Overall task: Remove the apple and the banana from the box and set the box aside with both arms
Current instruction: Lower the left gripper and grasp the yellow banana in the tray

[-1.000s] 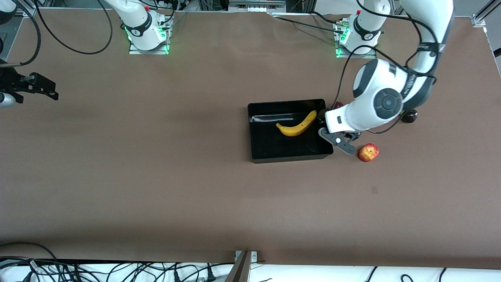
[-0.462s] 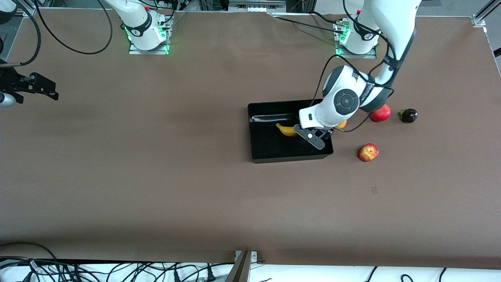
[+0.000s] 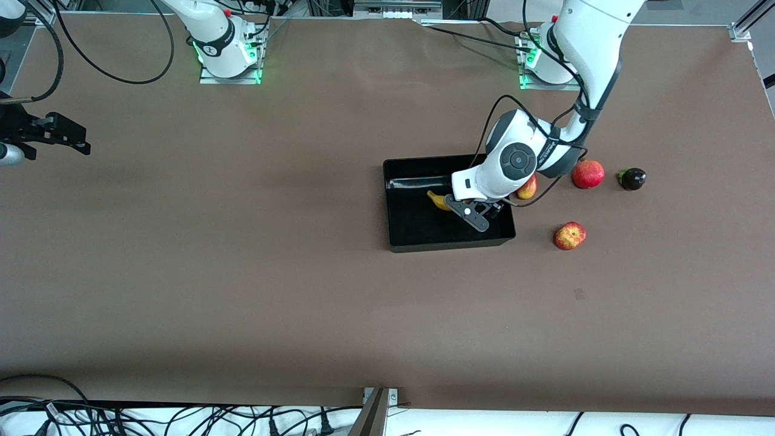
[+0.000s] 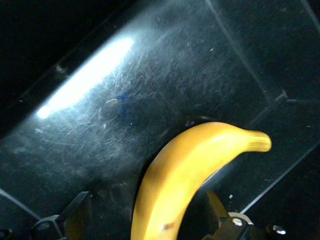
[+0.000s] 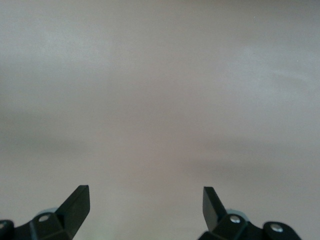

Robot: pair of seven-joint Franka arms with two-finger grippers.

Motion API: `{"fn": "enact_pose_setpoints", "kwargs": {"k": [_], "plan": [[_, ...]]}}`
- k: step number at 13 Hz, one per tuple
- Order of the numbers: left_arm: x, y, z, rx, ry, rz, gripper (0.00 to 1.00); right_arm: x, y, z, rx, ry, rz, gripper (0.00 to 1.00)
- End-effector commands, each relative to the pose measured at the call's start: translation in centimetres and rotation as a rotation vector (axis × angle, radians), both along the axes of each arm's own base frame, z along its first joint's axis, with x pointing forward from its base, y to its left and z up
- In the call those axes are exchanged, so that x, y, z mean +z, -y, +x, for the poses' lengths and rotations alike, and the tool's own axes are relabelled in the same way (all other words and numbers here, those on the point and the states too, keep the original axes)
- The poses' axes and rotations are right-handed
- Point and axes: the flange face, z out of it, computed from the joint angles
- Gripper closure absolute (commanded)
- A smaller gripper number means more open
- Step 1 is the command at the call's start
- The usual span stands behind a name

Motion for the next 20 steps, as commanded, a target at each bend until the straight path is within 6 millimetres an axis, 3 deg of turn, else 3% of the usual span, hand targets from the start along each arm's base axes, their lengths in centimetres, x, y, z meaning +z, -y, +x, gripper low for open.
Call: {"fn": "enact_pose_setpoints", "kwargs": {"k": [1,3,4,5,7,8,14,18,20], "plan": [[-1.6,0.0,-0.4,0.002,0.007,-0.003,0.0,0.5,0.0,0.1,0.007,0.002,0.008,0.0],[-2.4,0.3,-0.6,-0.006,0.015,-0.008,0.0,0.5,0.0,0.1,0.007,0.002,0.008,0.0],[-2.9,0.3,-0.7,-0.007,0.01,-0.006,0.11,0.5,0.0,0.1,0.007,0.002,0.008,0.0],[-3.1,0.3,-0.7,-0.013,0.008,-0.004,0.38,0.5,0.0,0.1,0.007,0.002,0.008,0.0],[-3.1,0.1,-0.7,-0.015,0.006,-0.003,0.83,0.5,0.0,0.1,0.007,0.003,0.007,0.0],[-3.1,0.1,-0.7,-0.016,0.006,-0.002,0.95,0.5,0.0,0.1,0.007,0.002,0.008,0.0],[-1.7,0.2,-0.2,-0.018,0.022,-0.007,1.0,0.5,0.0,0.1,0.007,0.002,0.008,0.0],[2.8,0.1,0.7,-0.026,0.042,-0.011,1.0,0.4,0.3,0.1,0.005,-0.001,0.008,0.0],[7.0,-1.0,1.2,-0.01,0.04,-0.005,1.0,0.5,0.5,-0.1,0.012,-0.009,0.009,0.0]]}}
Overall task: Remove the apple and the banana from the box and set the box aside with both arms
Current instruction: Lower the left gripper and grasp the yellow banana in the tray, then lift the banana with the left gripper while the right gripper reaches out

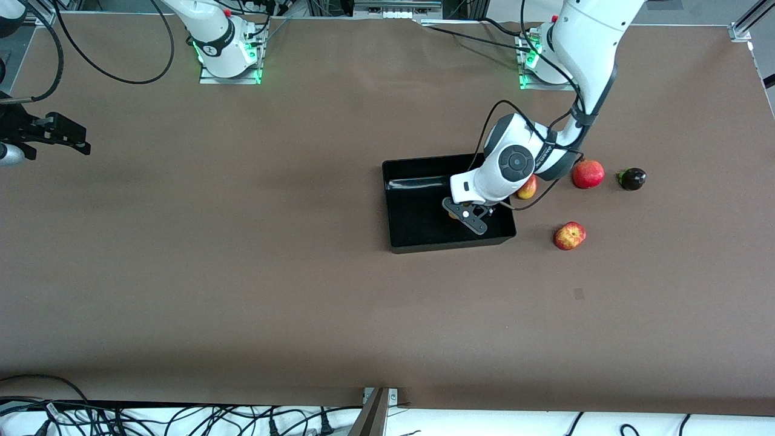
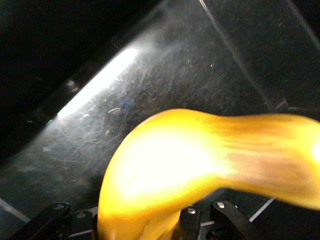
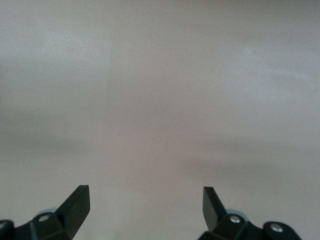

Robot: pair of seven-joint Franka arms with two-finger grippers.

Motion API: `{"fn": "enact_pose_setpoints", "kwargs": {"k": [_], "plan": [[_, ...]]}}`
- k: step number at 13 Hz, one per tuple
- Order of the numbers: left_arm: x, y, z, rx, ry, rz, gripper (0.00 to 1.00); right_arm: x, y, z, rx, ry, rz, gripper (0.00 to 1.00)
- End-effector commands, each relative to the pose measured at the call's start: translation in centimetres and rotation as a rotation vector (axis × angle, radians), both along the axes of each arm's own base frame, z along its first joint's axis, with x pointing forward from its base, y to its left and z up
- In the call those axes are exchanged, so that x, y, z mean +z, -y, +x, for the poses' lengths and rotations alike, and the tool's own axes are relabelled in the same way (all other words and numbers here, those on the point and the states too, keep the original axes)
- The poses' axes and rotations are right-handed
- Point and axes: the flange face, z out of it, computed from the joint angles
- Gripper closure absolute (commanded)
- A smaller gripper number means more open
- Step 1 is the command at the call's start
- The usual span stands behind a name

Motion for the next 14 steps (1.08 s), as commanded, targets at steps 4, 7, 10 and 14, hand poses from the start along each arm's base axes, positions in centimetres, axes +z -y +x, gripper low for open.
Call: {"fn": "enact_pose_setpoints", "kwargs": {"k": [4,7,10,14], "plan": [[13.8,-5.6,0.9,0.055,0.013,0.008,1.0,0.6,0.9,-0.1,0.007,-0.003,0.009,0.0],[16.6,-11.5,2.2,0.097,0.023,0.02,1.0,-0.4,0.2,0.3,0.02,-0.021,0.009,0.0],[16.3,-18.5,4.1,0.0,0.047,0.003,1.0,-3.3,-5.7,0.2,0.111,-0.156,0.008,0.0],[13.3,-28.5,6.9,-0.129,0.053,0.056,1.0,-6.2,-15.1,0.6,0.241,-0.206,0.082,0.0]]}}
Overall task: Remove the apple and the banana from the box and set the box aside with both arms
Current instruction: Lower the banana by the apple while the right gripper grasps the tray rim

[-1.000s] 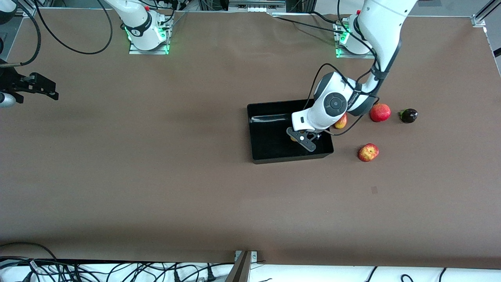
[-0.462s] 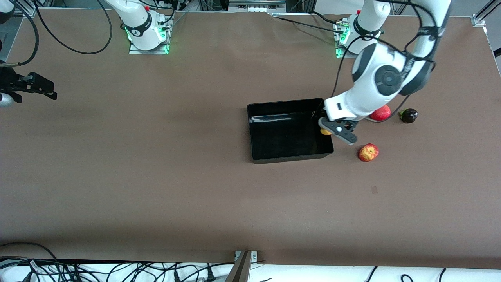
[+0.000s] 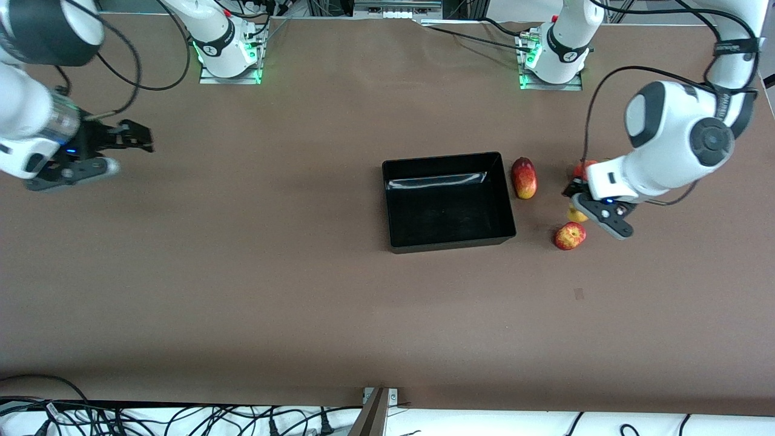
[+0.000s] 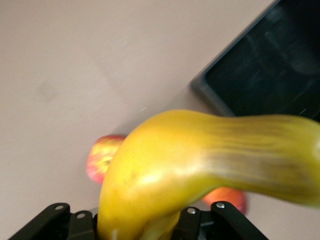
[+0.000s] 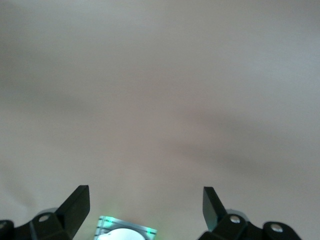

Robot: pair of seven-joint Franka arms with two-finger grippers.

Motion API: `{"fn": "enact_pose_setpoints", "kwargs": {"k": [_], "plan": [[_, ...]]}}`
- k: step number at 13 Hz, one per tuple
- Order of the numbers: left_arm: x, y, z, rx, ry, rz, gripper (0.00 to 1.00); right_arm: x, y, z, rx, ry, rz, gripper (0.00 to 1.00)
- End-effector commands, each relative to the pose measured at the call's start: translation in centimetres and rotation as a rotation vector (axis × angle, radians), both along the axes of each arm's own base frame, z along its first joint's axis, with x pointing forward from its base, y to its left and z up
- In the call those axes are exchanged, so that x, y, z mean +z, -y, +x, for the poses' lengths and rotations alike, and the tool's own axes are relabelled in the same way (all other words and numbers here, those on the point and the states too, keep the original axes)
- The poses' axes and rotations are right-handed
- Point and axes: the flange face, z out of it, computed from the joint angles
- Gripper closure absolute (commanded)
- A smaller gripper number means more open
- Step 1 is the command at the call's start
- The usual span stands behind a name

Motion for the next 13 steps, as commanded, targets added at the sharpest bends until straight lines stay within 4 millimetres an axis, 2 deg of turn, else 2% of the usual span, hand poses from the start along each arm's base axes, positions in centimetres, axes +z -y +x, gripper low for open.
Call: {"fn": "enact_pose_setpoints", "kwargs": {"k": [1,3,4,5,6,7,8,9,10,12,13], "plan": [[-2.4,-4.9,2.0,-0.117,0.01,0.049,1.0,-1.5,-6.7,-0.3,0.09,-0.047,0.047,0.0],[-5.3,-7.9,2.8,-0.215,0.04,0.103,1.0,-3.4,-12.8,-1.2,0.194,-0.06,0.041,0.0],[-6.6,-9.7,3.3,-0.292,0.082,0.133,1.0,-4.6,-16.7,-1.6,0.249,-0.039,0.039,0.0],[-7.8,-10.3,3.6,-0.377,0.111,0.15,1.0,-5.4,-19.5,-1.9,0.214,-0.004,0.032,0.0],[-9.0,-11.4,3.7,-0.411,0.121,0.148,1.0,-6.6,-21.0,-1.7,0.124,0.008,0.031,0.0],[-10.2,-11.8,3.7,-0.439,0.123,0.143,1.0,-7.6,-24.1,-2.4,0.06,-0.01,0.082,0.0],[-11.3,-12.2,3.7,-0.456,0.129,0.139,1.0,-8.4,-26.2,-2.4,0.009,-0.027,0.134,0.0],[-12.4,-12.7,3.7,-0.47,0.134,0.134,1.0,-9.6,-28.5,-2.4,0.004,-0.028,0.172,0.0],[-13.3,-12.7,3.8,-0.483,0.142,0.131,1.0,-10.7,-31.7,-3.2,0.044,-0.006,0.181,0.0],[-15.6,-13.0,3.7,-0.53,0.149,0.142,1.0,-13.3,-35.6,-4.1,-0.042,0.033,0.172,0.0],[-16.6,-13.8,3.5,-0.528,0.145,0.149,1.0,-14.2,-37.3,-4.4,-0.087,0.065,0.183,0.0]]}}
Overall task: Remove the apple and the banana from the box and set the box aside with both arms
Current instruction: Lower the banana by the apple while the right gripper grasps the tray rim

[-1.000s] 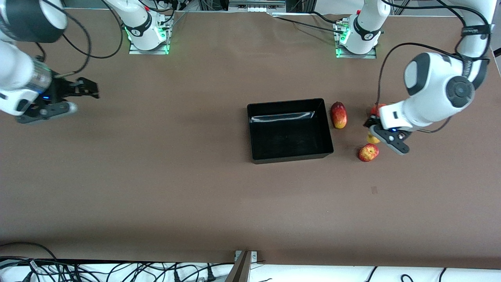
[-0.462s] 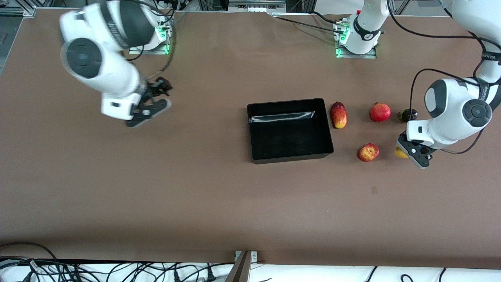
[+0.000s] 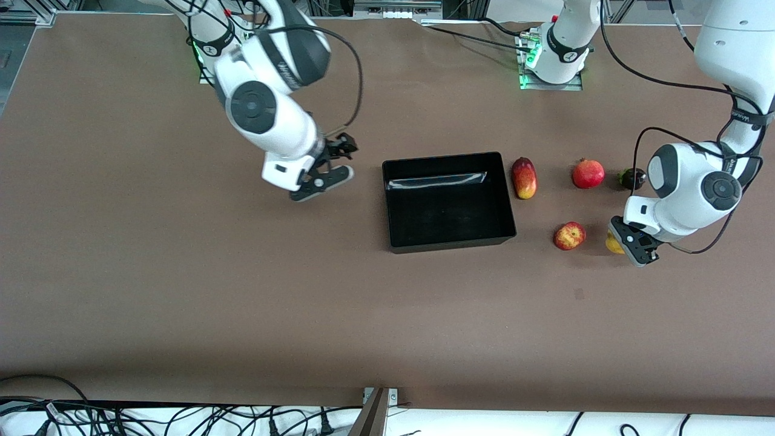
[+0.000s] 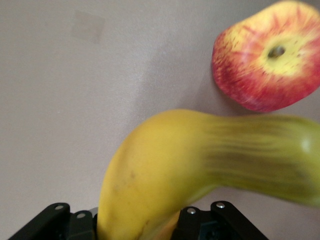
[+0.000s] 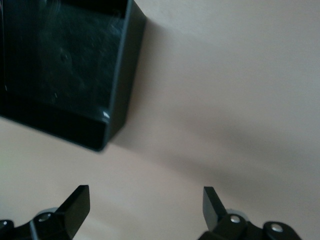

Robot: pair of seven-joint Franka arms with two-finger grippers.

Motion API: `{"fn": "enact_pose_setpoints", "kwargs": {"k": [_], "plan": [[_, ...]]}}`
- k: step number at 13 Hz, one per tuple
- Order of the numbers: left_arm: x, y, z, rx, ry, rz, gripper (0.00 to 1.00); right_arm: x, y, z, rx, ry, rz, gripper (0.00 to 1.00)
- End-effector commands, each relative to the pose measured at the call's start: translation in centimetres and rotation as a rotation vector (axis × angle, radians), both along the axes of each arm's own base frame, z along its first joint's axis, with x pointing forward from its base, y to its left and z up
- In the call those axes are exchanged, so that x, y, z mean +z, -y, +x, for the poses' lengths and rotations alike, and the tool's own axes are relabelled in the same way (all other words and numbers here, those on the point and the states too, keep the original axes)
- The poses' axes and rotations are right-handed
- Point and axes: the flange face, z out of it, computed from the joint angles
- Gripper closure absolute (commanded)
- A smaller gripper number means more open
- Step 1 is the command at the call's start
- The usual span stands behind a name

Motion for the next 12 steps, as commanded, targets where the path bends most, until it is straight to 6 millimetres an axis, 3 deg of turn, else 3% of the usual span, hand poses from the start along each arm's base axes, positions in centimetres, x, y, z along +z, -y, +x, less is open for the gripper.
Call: {"fn": "enact_pose_setpoints", "kwargs": {"k": [1,3,5,6,7,9,10,12], "plan": [[-1.8,-1.1,0.6,-0.042,0.027,0.02,1.0,-2.7,-4.3,-0.2,-0.122,0.049,0.027,0.0],[-2.5,-1.1,0.5,-0.04,0.025,0.017,0.96,-5.6,-7.2,-0.8,-0.179,0.107,0.053,0.01],[-2.7,-1.1,0.4,-0.029,0.022,0.015,0.0,-8.9,-9.0,-1.2,-0.194,0.144,0.069,0.13],[-2.5,-1.3,0.5,-0.026,0.024,0.018,0.0,-10.3,-9.2,-1.1,-0.199,0.156,0.069,0.22],[-2.3,-1.4,0.5,-0.015,0.028,0.015,0.0,-11.9,-9.5,-1.4,-0.195,0.149,0.056,0.47],[-1.9,-1.3,0.6,0.019,0.034,0.014,0.0,-14.5,-9.3,-1.6,-0.202,0.126,0.031,0.77],[-1.8,-1.2,0.3,0.067,0.032,0.013,0.0,-15.4,-9.1,-1.6,-0.235,0.114,0.023,0.97],[-1.0,-0.8,-1.1,0.151,0.017,0.012,0.0,-15.8,-8.7,-1.5,-0.305,0.097,0.01,1.0]]}}
